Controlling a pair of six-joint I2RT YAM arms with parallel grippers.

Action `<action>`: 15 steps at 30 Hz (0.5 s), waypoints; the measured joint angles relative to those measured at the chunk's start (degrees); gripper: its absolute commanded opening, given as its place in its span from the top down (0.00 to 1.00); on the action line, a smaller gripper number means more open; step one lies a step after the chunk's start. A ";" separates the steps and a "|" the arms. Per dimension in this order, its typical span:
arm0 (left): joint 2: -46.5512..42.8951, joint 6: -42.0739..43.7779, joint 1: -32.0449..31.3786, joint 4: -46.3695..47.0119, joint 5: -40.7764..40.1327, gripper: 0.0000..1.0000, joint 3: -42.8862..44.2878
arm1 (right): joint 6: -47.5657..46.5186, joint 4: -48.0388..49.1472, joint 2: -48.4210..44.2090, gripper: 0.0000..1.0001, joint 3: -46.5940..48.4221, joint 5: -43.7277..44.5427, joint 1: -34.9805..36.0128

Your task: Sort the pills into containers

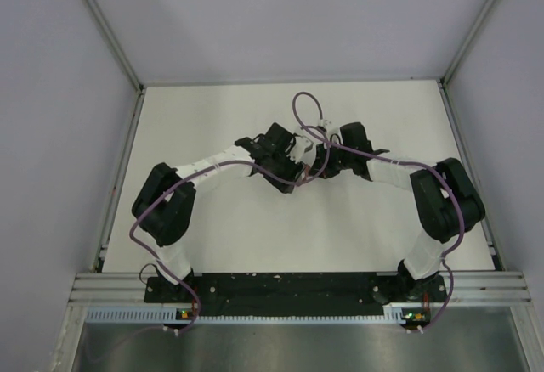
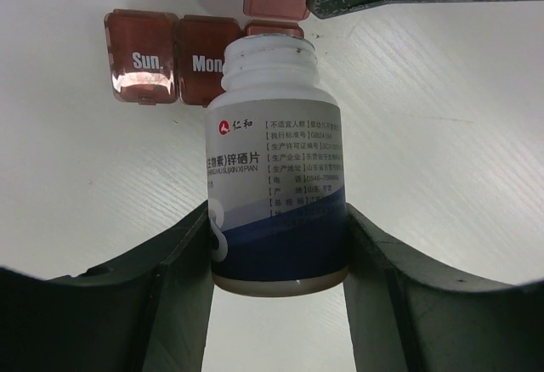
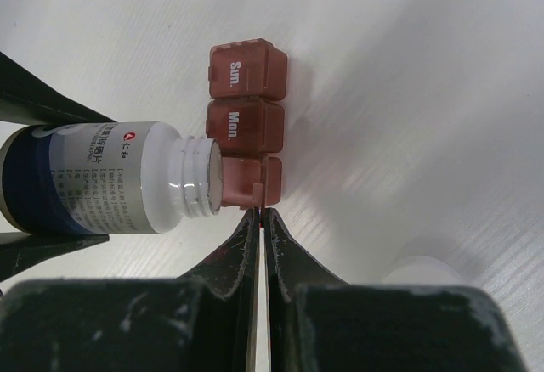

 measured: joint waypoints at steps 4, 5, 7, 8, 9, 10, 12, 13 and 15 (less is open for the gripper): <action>0.31 0.22 0.00 -1.14 0.00 1.00 0.52 | 0.00 0.00 0.00 1.00 0.00 -0.07 0.00; 0.46 0.28 0.00 -1.27 0.00 1.00 0.70 | 0.00 0.00 0.00 1.00 0.00 -0.07 0.00; 0.85 0.46 0.00 -1.42 0.00 1.00 1.11 | 0.00 0.00 0.00 1.00 0.00 -0.09 0.00; 0.96 0.52 0.00 -1.62 0.00 1.00 1.31 | 0.00 0.00 0.00 1.00 0.00 -0.09 0.00; 1.05 0.61 0.00 -1.86 0.00 1.00 1.44 | 0.00 0.00 0.00 1.00 0.00 -0.09 0.00; 1.05 0.68 0.00 -2.19 0.02 1.00 1.60 | 0.00 0.00 0.00 1.00 0.00 -0.09 0.00; 1.05 0.87 0.00 -2.80 0.02 1.00 1.88 | 0.00 0.00 0.00 1.00 0.00 -0.09 0.00; 1.07 0.94 0.00 -3.02 0.02 1.00 1.99 | 0.00 0.00 0.00 1.00 0.00 -0.09 0.00; 1.09 1.05 0.00 -3.43 0.02 1.00 2.21 | 0.00 0.00 0.00 1.00 0.00 -0.09 0.00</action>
